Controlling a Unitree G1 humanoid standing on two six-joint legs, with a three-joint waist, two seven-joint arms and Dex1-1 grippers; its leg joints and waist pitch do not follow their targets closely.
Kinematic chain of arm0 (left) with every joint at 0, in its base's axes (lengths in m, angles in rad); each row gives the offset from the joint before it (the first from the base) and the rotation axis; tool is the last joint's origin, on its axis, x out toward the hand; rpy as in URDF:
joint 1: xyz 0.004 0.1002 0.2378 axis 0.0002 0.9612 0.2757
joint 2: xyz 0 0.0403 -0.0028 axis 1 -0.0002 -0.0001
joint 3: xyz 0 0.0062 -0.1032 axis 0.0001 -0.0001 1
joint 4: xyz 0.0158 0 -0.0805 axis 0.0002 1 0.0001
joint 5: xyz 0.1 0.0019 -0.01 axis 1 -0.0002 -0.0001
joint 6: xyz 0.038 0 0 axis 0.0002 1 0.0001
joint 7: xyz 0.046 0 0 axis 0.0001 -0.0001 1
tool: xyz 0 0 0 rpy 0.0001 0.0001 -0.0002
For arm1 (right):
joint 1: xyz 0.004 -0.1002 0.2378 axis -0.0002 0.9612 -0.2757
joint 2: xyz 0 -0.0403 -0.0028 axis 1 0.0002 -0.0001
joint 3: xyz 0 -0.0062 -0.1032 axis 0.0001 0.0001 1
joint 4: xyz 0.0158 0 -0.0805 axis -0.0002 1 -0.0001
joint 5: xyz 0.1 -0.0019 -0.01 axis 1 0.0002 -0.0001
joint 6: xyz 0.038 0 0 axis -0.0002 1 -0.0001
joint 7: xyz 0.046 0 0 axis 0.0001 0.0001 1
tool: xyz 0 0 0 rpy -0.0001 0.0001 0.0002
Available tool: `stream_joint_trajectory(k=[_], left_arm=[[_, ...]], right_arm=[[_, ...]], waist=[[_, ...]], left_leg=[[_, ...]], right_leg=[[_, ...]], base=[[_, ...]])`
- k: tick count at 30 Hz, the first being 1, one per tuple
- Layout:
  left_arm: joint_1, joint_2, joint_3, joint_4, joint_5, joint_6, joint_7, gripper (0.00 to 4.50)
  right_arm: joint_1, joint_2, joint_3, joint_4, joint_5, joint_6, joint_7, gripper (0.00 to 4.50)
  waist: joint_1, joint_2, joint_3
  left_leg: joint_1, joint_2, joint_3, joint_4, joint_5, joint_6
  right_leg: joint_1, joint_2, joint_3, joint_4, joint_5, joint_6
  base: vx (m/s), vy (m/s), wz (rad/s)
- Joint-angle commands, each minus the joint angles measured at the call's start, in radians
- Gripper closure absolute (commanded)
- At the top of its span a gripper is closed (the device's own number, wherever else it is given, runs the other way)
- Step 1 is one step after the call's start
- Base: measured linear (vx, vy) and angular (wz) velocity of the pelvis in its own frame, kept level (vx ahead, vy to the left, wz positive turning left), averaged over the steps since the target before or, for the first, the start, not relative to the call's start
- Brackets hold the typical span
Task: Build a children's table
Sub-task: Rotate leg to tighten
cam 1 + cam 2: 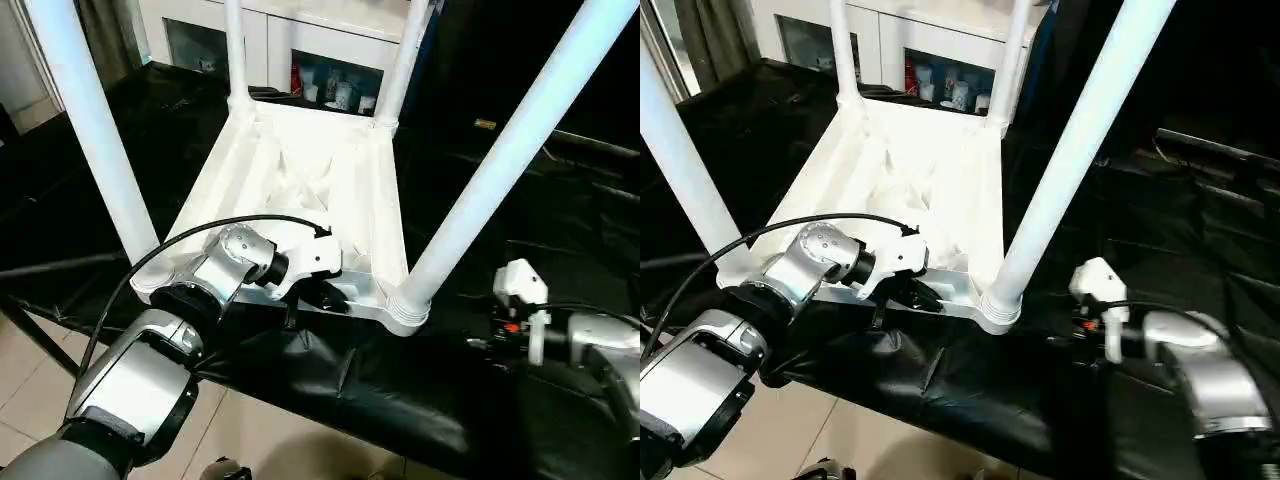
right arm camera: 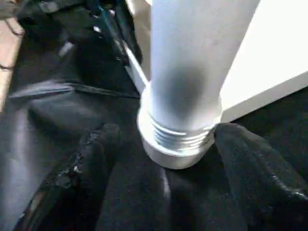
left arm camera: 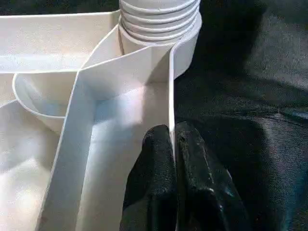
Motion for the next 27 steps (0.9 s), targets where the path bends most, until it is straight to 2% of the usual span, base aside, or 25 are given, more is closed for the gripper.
stream_joint_trajectory(k=[1,4,6,7,9,13,17,19,27], left_arm=[[0.001,0.007,-0.014,0.038,0.049,0.014,0.022,4.50],[0.022,-0.005,0.025,0.015,0.012,0.028,0.036,4.50],[0.035,-0.010,0.039,-0.003,-0.002,0.038,0.047,4.50],[0.036,-0.011,0.041,-0.005,-0.003,0.039,0.050,4.50],[0.048,-0.021,0.053,-0.021,-0.014,0.043,0.064,4.50],[0.067,-0.028,0.059,-0.042,-0.019,0.050,0.064,4.50],[0.076,-0.025,0.067,-0.047,-0.010,0.049,0.073,4.50],[0.081,-0.018,0.070,-0.055,-0.004,0.050,0.073,4.50],[0.082,-0.004,0.078,-0.059,0.003,0.059,0.089,4.50]], right_arm=[[-0.020,0.005,0.006,0.017,-0.020,-0.016,-0.029,0.98],[-0.040,0.049,0.023,0.047,-0.038,-0.025,-0.075,0.98],[-0.053,0.073,0.024,0.062,-0.044,-0.029,-0.105,0.98],[-0.056,0.078,0.023,0.065,-0.044,-0.028,-0.110,0.98],[-0.067,0.103,0.019,0.079,-0.042,-0.029,-0.133,0.98],[-0.072,0.128,0.032,0.096,-0.046,-0.039,-0.143,0.98],[-0.079,0.145,0.036,0.111,-0.048,-0.053,-0.154,1.35],[-0.083,0.149,0.037,0.114,-0.048,-0.054,-0.156,1.63],[-0.087,0.161,0.041,0.127,-0.050,-0.060,-0.170,1.75]], waist=[[0.000,0.004,-0.056],[-0.004,0.009,-0.056],[-0.005,0.008,-0.056],[-0.006,0.009,-0.055],[-0.004,0.004,-0.056],[-0.005,0.003,-0.057],[-0.003,0.003,-0.057],[-0.005,0.007,-0.055],[-0.015,0.008,-0.053]], left_leg=[[0.022,0.027,-0.017,-0.078,-0.337,0.014],[0.022,0.027,-0.019,-0.081,-0.350,0.007],[0.026,0.028,-0.018,-0.080,-0.364,0.004],[0.025,0.027,-0.018,-0.081,-0.365,0.005],[0.024,0.030,-0.019,-0.082,-0.353,0.010],[0.023,0.029,-0.016,-0.081,-0.335,0.016],[0.021,0.028,-0.014,-0.081,-0.315,0.023],[0.021,0.028,-0.015,-0.082,-0.329,0.020],[0.020,0.027,-0.019,-0.087,-0.369,0.008]], right_leg=[[0.037,-0.051,0.028,-0.092,-0.293,-0.204],[0.037,-0.052,0.027,-0.093,-0.309,-0.201],[0.034,-0.052,0.027,-0.095,-0.321,-0.202],[0.034,-0.052,0.028,-0.096,-0.322,-0.202],[0.035,-0.053,0.028,-0.092,-0.310,-0.206],[0.036,-0.052,0.029,-0.091,-0.282,-0.206],[0.037,-0.052,0.030,-0.090,-0.267,-0.206],[0.037,-0.053,0.030,-0.093,-0.301,-0.194],[0.032,-0.053,0.029,-0.100,-0.358,-0.178]], base=[[0.000,0.000,0.00],[0.000,0.000,0.00],[0.000,0.000,0.00],[0.000,0.000,0.00],[0.000,0.000,0.00],[0.000,0.000,0.00],[0.000,0.000,0.00],[0.000,0.000,0.00],[0.000,0.000,0.00]])
